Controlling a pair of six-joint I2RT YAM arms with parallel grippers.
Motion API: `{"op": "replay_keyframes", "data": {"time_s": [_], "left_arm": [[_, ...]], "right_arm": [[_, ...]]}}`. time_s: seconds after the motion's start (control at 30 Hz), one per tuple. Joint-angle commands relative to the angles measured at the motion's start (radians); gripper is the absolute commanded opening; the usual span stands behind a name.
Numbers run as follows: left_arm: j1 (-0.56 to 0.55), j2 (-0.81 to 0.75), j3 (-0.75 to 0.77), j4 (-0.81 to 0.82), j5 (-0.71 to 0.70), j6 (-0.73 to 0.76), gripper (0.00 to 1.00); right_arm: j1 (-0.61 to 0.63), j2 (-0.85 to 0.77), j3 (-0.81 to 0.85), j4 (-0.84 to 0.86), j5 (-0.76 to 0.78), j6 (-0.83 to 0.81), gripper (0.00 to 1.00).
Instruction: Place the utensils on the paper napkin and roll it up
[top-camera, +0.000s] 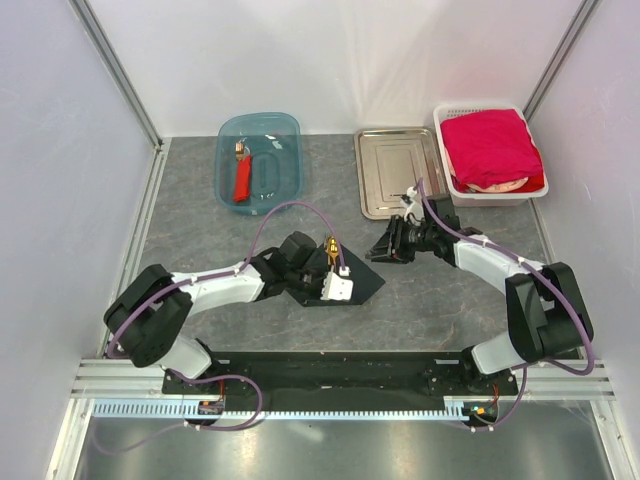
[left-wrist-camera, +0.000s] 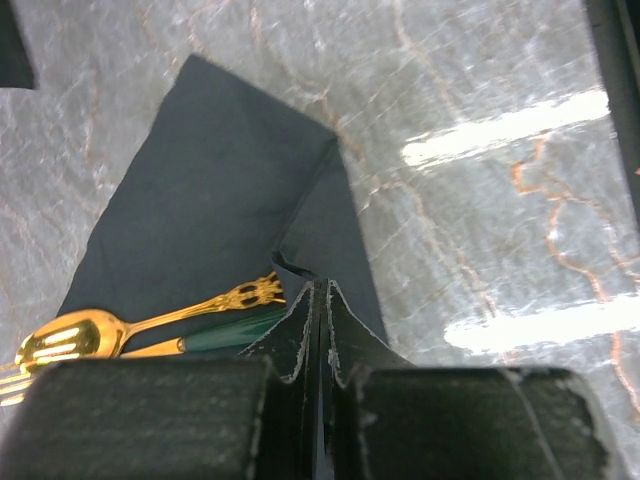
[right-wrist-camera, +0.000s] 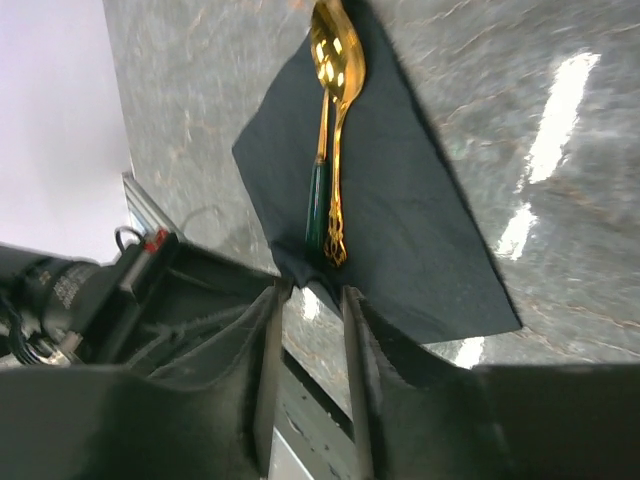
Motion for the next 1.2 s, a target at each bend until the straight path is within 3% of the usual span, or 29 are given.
{"op": "replay_keyframes", "data": {"time_s": [0.0, 0.07, 0.4, 0.7, 1.03, 1.17], "left_arm": [[0.019, 0.008, 0.040, 0.078, 0.021, -0.027, 0.02], [0.022, 0.009, 0.034, 0.092, 0.013, -0.027, 0.02], [0.039, 0.032, 0.041, 0.102, 0.012, -0.022, 0.02], [0.047, 0.040, 0.026, 0.117, -0.025, -0.033, 0.02], [0.050, 0.045, 0.032, 0.109, -0.041, -0.033, 0.02], [0.051, 0.037, 0.030, 0.108, -0.047, -0.025, 0.02]], "right_arm": [[0.037, 0.020, -0.004, 0.050, -0.033, 0.005, 0.30], [0.057, 0.031, -0.001, 0.050, -0.034, 0.007, 0.25], [0.094, 0.072, 0.014, 0.046, -0.049, 0.004, 0.23], [0.189, 0.037, -0.069, 0.136, -0.091, 0.105, 0.03], [0.207, 0.150, 0.007, 0.073, -0.093, 0.053, 0.02], [0.206, 0.175, 0.053, 0.066, -0.089, 0.028, 0.13]]}}
